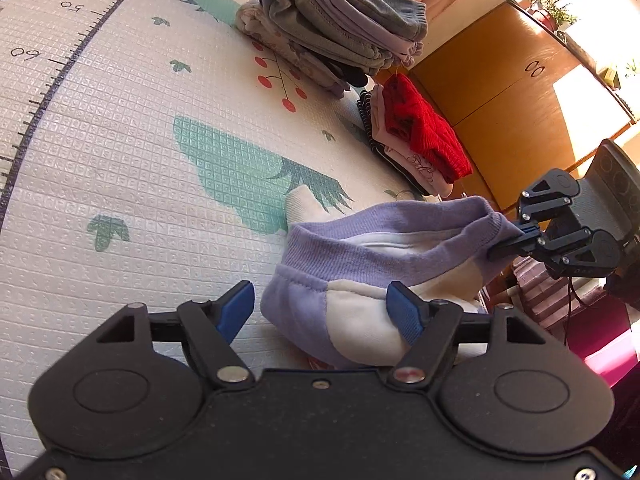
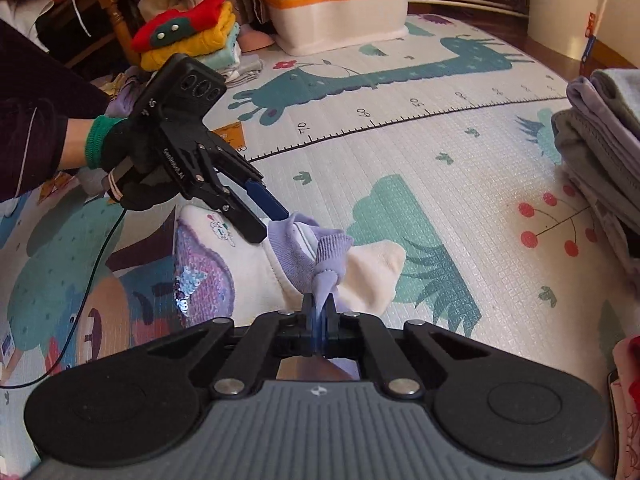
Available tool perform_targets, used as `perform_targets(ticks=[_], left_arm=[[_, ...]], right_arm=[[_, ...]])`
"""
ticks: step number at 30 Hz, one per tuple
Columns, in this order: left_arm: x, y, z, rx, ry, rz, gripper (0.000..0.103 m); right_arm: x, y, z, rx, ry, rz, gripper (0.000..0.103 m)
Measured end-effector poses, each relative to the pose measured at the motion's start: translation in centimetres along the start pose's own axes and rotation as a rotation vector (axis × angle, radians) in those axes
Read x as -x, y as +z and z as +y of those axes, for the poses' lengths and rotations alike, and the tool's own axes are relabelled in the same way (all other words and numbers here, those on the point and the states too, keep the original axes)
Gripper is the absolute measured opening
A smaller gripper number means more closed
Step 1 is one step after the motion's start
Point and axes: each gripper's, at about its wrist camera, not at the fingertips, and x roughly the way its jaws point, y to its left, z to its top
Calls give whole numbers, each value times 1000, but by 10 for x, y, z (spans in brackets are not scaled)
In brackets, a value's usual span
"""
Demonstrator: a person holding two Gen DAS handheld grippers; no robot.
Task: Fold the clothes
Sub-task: 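Grasp the lavender cuff with the right tool while the left tool grasps the collar, then lift the sweatshirt up with both tools, shaking it open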
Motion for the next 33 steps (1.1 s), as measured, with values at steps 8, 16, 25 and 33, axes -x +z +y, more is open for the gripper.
perform_targets(ticks=[8, 16, 25, 33], left_arm=[[1, 40, -23, -197, -73, 45, 73], [-50, 97, -84, -577, -150, 416, 73], [-146, 68, -124, -785, -239, 994, 72], [-145, 40, -143, -786, -288, 1042, 53]], right_arm=[[71, 9, 53, 218, -76, -67, 4], [89, -15, 101, 316, -45, -22, 4], [84, -62, 123, 296, -1, 28, 4], [89, -87, 110, 244, -23, 31, 4]])
